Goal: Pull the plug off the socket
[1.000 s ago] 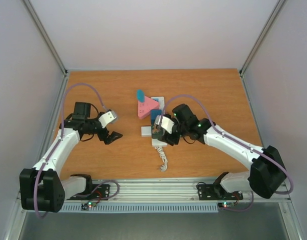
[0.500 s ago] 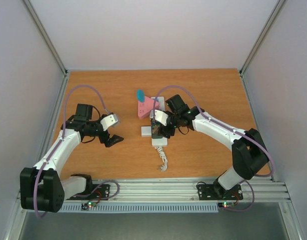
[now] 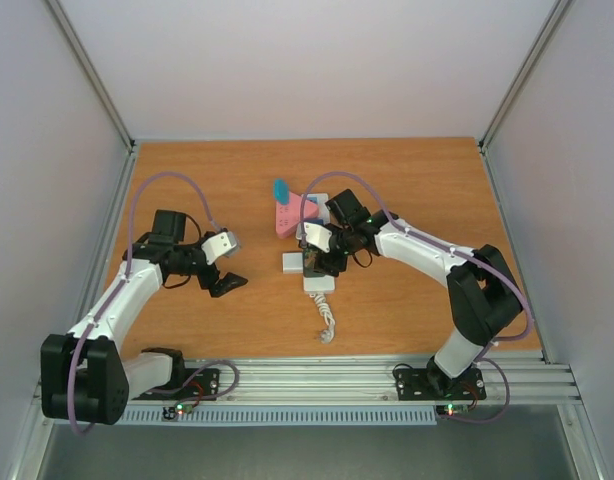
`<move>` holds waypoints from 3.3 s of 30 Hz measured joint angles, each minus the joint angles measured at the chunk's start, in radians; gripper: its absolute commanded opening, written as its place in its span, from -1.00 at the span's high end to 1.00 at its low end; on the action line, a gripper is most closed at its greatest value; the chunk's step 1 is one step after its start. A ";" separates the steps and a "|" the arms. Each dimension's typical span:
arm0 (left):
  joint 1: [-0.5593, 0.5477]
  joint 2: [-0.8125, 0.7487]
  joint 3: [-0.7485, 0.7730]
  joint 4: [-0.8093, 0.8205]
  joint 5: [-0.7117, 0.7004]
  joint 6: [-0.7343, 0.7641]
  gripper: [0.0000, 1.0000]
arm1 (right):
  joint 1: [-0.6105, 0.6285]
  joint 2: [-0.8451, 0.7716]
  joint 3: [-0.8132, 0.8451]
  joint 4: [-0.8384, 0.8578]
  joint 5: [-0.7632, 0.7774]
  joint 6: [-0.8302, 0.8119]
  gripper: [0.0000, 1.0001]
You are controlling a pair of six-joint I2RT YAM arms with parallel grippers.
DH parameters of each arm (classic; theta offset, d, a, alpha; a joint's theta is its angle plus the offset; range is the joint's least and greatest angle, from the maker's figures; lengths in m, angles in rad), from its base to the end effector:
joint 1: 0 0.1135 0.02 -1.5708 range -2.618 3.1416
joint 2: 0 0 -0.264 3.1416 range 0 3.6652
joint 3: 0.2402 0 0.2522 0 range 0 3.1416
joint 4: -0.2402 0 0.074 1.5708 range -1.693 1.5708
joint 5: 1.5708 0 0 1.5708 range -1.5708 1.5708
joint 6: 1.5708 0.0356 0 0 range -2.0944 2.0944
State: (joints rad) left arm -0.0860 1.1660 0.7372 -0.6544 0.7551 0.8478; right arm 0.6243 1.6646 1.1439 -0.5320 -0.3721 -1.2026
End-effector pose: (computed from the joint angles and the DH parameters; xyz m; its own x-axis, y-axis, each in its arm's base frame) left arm 0.2077 -0.0424 0.2206 -0.2956 0.5735 -0.7640 0.9130 0.4049 -0.0493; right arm 0.2684 0.2093 0.2134 0.3906 -0.7898 -0.4729 -0.9062 -0.2396 -0.3484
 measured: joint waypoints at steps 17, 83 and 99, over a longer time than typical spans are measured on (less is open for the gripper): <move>-0.033 0.068 0.000 0.011 0.003 0.018 -0.99 | -0.007 0.036 0.034 -0.030 -0.028 -0.043 -0.25; -0.290 0.268 -0.095 0.395 -0.062 0.132 0.01 | 0.122 -0.024 -0.128 0.165 -0.104 0.050 0.41; -0.295 0.240 -0.129 0.430 -0.094 0.137 0.38 | 0.124 -0.023 -0.143 0.183 -0.107 0.043 0.57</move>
State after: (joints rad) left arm -0.3809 1.4055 0.6083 -0.2249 0.6609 0.9848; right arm 0.7479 1.6413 1.0012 -0.3492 -0.4789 -1.1595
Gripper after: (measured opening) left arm 0.533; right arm 0.621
